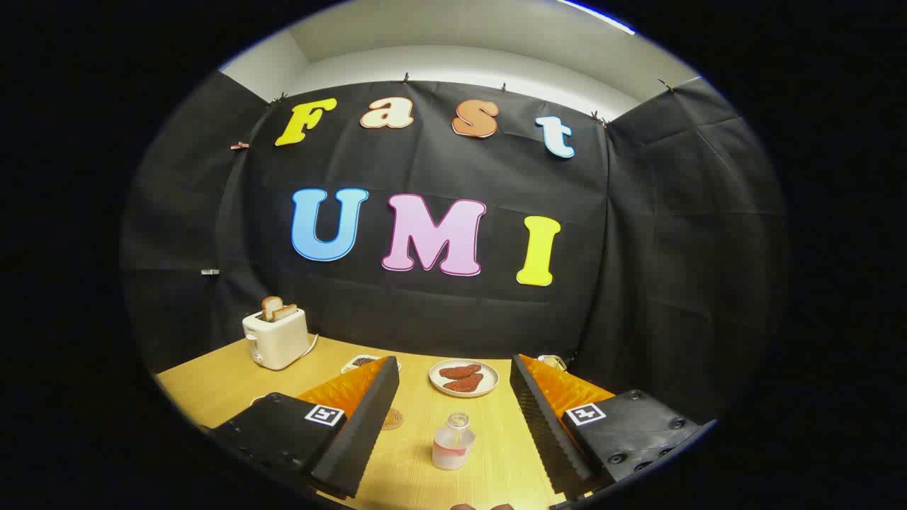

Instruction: Take the bottle from table, then pour the juice into the cup, finally place the bottle on the coaster

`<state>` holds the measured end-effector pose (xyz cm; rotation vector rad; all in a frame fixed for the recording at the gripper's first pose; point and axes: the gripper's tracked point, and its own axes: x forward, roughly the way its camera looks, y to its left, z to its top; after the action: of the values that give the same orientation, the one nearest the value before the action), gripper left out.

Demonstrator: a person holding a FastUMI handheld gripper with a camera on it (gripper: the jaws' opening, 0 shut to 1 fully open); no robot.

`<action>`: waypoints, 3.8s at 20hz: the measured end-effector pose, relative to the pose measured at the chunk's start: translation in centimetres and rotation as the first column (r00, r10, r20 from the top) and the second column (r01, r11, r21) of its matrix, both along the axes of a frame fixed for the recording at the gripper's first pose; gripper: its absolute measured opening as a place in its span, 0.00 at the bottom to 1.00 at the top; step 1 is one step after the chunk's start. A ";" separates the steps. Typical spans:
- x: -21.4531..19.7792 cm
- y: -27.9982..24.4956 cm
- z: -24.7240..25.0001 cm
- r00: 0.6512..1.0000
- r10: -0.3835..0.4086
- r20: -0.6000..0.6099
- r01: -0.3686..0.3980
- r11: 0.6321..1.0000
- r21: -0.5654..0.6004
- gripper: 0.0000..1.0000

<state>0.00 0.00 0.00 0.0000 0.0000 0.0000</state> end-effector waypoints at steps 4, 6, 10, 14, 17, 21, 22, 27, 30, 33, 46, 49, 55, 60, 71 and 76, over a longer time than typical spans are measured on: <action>0.1 0.2 -0.3 1.000 0.013 -0.003 -0.013 1.000 -0.006 0.97; 0.4 0.0 -0.8 1.000 0.011 -0.013 -0.011 1.000 -0.003 0.97; 0.9 -0.3 -1.5 1.000 -0.001 -0.025 0.001 1.000 0.014 0.97; 1.3 -0.2 -2.6 0.999 0.013 -0.037 -0.013 1.000 0.016 0.97; 1.9 0.0 -3.0 0.999 0.028 -0.036 -0.028 1.000 0.003 0.97; 2.6 0.2 -3.8 0.998 0.045 -0.050 -0.044 0.999 0.022 0.97; 2.8 0.3 -3.9 0.997 0.054 -0.047 -0.053 0.998 0.026 0.97; 3.5 -0.2 -5.7 0.995 0.075 -0.066 -0.073 0.997 0.023 0.97; 4.2 -0.4 -6.8 0.994 0.086 -0.071 -0.085 0.996 0.022 0.97; 5.0 -0.2 -8.7 0.990 0.110 -0.092 -0.108 0.994 0.023 0.97; 8.6 -0.8 -18.0 0.969 0.160 -0.186 -0.148 0.986 0.079 0.98; 8.8 -1.0 -19.8 0.965 0.172 -0.199 -0.152 0.982 0.112 0.97; 9.3 -0.1 -21.8 0.959 0.198 -0.202 -0.178 0.978 0.111 0.98; 10.0 0.1 -22.8 0.954 0.211 -0.213 -0.196 0.977 0.090 0.98; 10.2 1.0 -23.6 0.947 0.237 -0.218 -0.239 0.971 0.019 0.77; 9.9 1.2 -21.7 0.945 0.261 -0.200 -0.282 0.956 -0.085 0.74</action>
<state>9.88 1.20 -21.74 -0.1135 0.1880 0.2770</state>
